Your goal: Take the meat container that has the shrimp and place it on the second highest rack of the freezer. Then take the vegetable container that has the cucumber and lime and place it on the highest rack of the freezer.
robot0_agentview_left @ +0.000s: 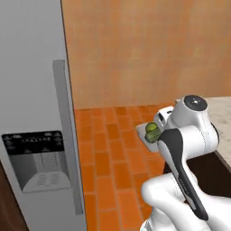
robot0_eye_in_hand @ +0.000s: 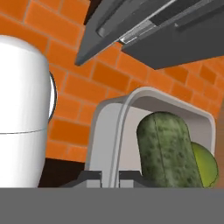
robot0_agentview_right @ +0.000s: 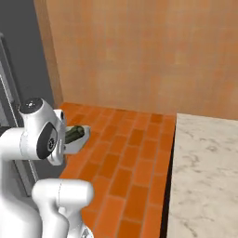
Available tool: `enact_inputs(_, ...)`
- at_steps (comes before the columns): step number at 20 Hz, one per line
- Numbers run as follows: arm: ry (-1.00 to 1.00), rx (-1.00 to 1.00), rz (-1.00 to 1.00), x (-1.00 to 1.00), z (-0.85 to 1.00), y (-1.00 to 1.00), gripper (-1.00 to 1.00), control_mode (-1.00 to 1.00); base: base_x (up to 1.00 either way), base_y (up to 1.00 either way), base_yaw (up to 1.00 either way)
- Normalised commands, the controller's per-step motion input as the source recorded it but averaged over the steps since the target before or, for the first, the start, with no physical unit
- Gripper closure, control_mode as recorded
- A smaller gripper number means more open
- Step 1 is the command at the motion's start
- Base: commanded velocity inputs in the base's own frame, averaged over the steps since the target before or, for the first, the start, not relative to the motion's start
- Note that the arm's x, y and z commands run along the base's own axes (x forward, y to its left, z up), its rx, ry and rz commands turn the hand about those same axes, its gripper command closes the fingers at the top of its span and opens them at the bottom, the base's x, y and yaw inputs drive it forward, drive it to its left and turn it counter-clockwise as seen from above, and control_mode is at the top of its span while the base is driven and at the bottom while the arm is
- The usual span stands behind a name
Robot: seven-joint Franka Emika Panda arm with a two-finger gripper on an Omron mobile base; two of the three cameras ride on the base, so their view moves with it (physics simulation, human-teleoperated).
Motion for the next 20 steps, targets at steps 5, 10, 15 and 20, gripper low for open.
enact_inputs(5,0.00,0.00,0.00,0.00,0.00,0.00,1.00,1.00,1.00,0.01,0.17)
enact_inputs(10,0.00,0.00,0.00,0.00,0.00,0.00,1.00,1.00,0.70,0.00,0.55)
enact_inputs(15,0.00,0.00,0.00,0.00,0.00,0.00,1.00,1.00,0.22,-0.11,0.83)
enact_inputs(20,0.00,0.00,0.00,0.00,0.00,0.00,1.00,1.00,0.18,-0.37,0.82)
